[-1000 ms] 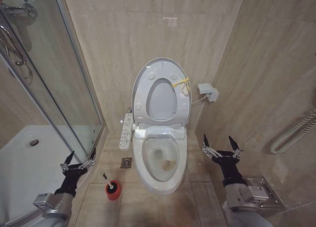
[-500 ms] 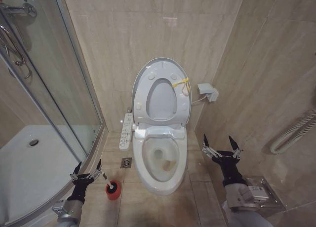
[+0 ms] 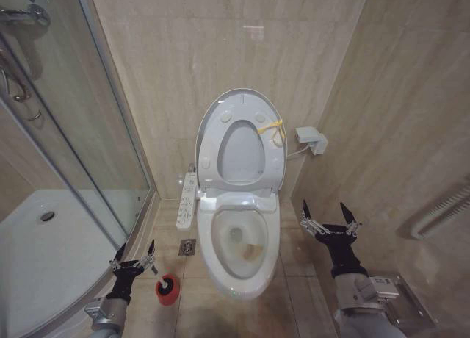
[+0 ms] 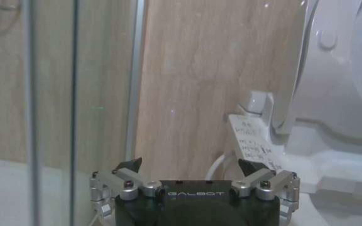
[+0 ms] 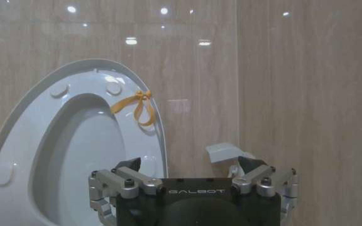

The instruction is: Open the toilet lid, clean the toilet bowl with a toilet brush, close the toilet lid, and flush.

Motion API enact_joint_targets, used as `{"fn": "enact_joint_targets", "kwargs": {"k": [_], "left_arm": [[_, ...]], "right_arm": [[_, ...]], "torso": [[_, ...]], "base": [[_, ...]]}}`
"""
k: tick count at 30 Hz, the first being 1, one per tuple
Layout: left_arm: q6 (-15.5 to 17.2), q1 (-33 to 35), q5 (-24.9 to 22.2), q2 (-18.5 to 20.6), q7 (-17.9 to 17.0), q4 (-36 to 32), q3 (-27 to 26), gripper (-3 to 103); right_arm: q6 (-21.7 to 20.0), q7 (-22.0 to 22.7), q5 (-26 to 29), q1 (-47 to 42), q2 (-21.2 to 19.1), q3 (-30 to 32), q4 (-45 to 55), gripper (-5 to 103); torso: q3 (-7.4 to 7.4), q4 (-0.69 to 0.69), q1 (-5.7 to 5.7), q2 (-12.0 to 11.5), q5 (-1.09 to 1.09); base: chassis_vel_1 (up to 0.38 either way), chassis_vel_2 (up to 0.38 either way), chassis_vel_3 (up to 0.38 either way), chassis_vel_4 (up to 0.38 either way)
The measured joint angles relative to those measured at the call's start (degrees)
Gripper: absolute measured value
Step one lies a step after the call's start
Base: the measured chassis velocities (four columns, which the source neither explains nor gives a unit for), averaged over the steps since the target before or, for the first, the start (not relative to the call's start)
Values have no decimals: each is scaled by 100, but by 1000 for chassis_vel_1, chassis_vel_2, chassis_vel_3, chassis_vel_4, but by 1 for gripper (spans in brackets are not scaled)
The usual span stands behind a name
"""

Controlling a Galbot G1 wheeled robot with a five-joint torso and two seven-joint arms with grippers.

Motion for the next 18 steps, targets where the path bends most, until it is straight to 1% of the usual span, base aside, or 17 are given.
{"fn": "enact_joint_targets", "kwargs": {"k": [4,6,7,9,11,18], "left_arm": [[-131,-78,14,-14,37,287,138,100],[-235,-89,60,-70,54,538,278,100],[-235,-89,60,-70,54,538,278,100],[-342,-83,158,-113,60,742,401,100],[-430,-74,267,-171,61,954,490,100],[-451,-169,301,-234,11,1350,515,100]], "right_arm": [[0,0,0,1,0,0,0,100],[0,0,0,-1,0,0,0,100],[0,0,0,-1,0,0,0,100],[0,0,0,-2,0,0,0,100],[0,0,0,-2,0,0,0,100],[0,0,0,-1,0,0,0,100]], "torso": [[1,1,2,-1,-1],[-1,1,-2,0,-1],[-1,1,-2,0,-1],[-2,0,-5,0,-1],[-2,2,-6,1,-1],[-1,1,-4,1,-1]], "base": [[-65,95,57,-55],[6,-3,-30,4],[11,-6,-59,9],[14,-30,-30,17],[0,0,0,0],[0,0,0,0]]}}
